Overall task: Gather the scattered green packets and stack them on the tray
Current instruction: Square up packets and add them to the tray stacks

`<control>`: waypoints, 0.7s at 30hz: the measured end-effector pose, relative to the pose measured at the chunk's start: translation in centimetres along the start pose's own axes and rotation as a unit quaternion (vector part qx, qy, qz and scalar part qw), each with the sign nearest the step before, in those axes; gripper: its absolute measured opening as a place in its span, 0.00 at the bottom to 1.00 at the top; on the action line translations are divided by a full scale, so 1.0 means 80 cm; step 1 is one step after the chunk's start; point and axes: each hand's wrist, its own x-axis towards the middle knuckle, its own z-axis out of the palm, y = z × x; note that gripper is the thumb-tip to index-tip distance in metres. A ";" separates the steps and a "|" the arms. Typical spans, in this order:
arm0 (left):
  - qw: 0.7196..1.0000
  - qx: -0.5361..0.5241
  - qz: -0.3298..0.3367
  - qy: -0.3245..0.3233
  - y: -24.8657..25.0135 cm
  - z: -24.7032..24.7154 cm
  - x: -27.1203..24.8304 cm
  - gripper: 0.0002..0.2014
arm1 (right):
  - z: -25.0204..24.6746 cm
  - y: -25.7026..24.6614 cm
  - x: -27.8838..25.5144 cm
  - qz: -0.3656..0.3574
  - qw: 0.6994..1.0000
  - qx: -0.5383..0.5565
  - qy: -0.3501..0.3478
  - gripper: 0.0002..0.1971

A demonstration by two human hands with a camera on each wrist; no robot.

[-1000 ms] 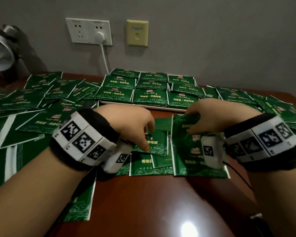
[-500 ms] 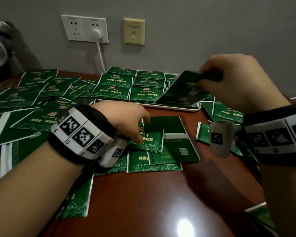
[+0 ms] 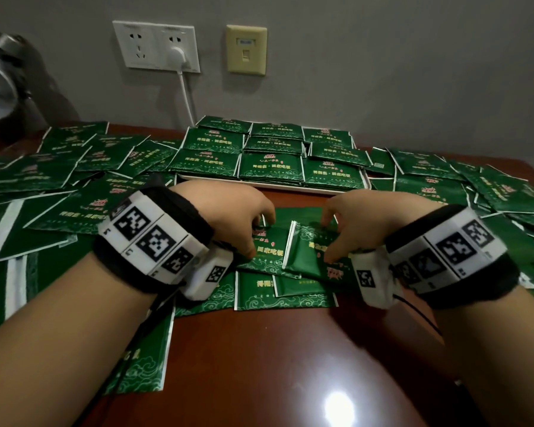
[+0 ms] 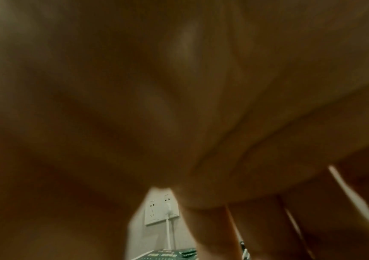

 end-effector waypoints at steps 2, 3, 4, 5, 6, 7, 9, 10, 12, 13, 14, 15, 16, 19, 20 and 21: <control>1.000 0.000 -0.001 -0.002 0.000 0.000 0.001 0.31 | 0.001 -0.002 -0.002 0.004 1.000 -0.017 -0.011 0.30; 1.000 0.003 -0.001 0.001 0.001 0.000 0.002 0.29 | 0.001 -0.002 -0.002 0.000 1.000 -0.019 -0.010 0.26; 1.000 0.007 -0.001 0.004 0.000 0.000 0.003 0.25 | 0.001 -0.001 -0.003 -0.005 1.000 -0.011 0.003 0.23; 1.000 0.009 -0.001 0.008 0.000 0.000 0.004 0.21 | 0.000 0.001 -0.004 -0.007 1.000 0.001 0.024 0.20; 1.000 0.010 -0.002 0.010 -0.001 0.000 0.005 0.16 | -0.002 0.003 -0.006 -0.005 0.999 0.019 0.050 0.18; 1.000 0.008 -0.001 0.010 -0.002 0.000 0.005 0.12 | -0.004 0.007 -0.005 0.002 0.996 0.041 0.082 0.17; 1.000 0.002 0.001 0.008 -0.002 0.001 0.005 0.09 | -0.008 0.017 -0.004 0.041 0.984 0.109 0.133 0.13; 1.000 0.001 -0.003 0.010 -0.001 0.001 0.004 0.10 | -0.009 0.022 -0.002 0.066 0.974 0.161 0.142 0.14; 1.000 0.007 -0.009 0.018 0.001 0.001 0.002 0.16 | -0.005 0.023 0.000 0.098 0.961 0.228 0.126 0.16; 1.000 0.007 -0.010 0.020 0.002 0.001 0.000 0.18 | 0.000 0.022 0.002 0.103 0.963 0.226 0.107 0.15; 1.000 0.005 -0.012 0.022 0.003 0.001 -0.003 0.19 | 0.005 0.021 0.001 0.104 0.974 0.186 0.079 0.15; 1.000 0.006 -0.012 0.024 0.002 0.000 -0.005 0.20 | 0.010 0.022 -0.001 0.101 0.986 0.126 0.045 0.14; 1.000 0.008 -0.013 0.019 0.002 -0.001 -0.008 0.22 | 0.013 0.024 -0.005 0.096 0.993 0.064 0.024 0.14; 1.000 0.016 -0.019 -0.013 0.005 -0.003 -0.018 0.29 | 0.001 0.032 -0.018 0.086 0.994 -0.044 0.056 0.09; 0.999 0.021 -0.020 -0.020 0.008 -0.004 -0.021 0.31 | -0.005 0.034 -0.019 0.068 0.993 -0.073 0.062 0.08; 0.999 0.030 -0.018 -0.024 0.013 -0.004 -0.022 0.33 | -0.010 0.034 -0.017 0.049 0.993 -0.094 0.052 0.11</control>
